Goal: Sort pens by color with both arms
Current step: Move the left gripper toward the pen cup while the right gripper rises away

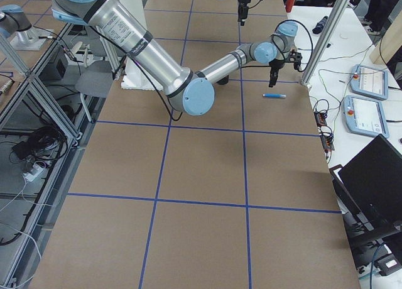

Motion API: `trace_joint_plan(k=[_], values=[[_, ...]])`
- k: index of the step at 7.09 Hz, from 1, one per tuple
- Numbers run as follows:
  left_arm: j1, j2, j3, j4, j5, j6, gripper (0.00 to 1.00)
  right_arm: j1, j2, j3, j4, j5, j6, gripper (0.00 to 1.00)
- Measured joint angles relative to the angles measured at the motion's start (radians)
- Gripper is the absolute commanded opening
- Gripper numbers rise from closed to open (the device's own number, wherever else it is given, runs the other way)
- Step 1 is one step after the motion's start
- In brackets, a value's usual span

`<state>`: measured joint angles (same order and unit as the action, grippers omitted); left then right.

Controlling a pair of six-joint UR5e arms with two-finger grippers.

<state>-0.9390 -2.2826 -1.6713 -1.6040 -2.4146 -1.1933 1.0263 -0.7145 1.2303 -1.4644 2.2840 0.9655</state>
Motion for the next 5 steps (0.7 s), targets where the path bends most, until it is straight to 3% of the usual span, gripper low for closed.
trace_joint_plan(k=[2,5], values=[[0.083,-0.035,0.004,-0.042,0.062,-0.246,0.99,0.004,-0.052,0.057,-0.013,0.014,0.001,1.00],[0.191,-0.069,0.031,-0.162,0.194,-0.425,0.99,0.008,-0.080,0.092,-0.016,0.017,0.001,1.00]])
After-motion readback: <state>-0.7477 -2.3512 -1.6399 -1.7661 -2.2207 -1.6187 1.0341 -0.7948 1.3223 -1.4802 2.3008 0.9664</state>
